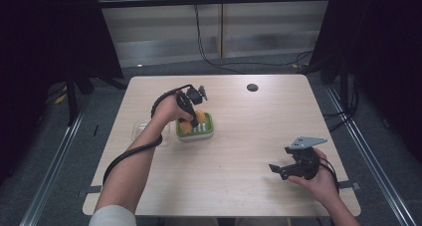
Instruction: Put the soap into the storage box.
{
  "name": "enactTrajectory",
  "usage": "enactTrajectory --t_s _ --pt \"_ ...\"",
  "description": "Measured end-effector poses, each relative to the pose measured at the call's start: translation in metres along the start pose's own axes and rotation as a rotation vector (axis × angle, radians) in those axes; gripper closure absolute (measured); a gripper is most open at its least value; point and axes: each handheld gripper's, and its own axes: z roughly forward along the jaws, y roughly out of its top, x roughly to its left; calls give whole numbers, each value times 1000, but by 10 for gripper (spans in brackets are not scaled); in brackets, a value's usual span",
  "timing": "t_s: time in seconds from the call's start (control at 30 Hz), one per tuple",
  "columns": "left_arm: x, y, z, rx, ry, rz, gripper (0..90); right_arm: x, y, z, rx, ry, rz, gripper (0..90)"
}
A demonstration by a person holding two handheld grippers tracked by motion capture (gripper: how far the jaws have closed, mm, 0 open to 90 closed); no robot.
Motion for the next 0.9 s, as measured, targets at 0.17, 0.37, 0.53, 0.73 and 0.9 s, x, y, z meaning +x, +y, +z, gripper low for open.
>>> enactTrajectory --t_s 0.17,0.37,0.53,0.73,0.9 --pt "1 0 0 6 -11 0 497 0 0 0 4 0 3 92" --pt "1 -2 1 -9 12 1 497 0 0 0 1 -3 2 93" --pt "2 -3 4 -16 14 -6 497 0 0 0 4 -4 -2 92" --pt "3 -3 7 -16 10 -14 497 0 0 0 4 -4 2 93" --pt "2 -3 11 -22 14 -6 497 0 0 0 6 -3 -4 93"
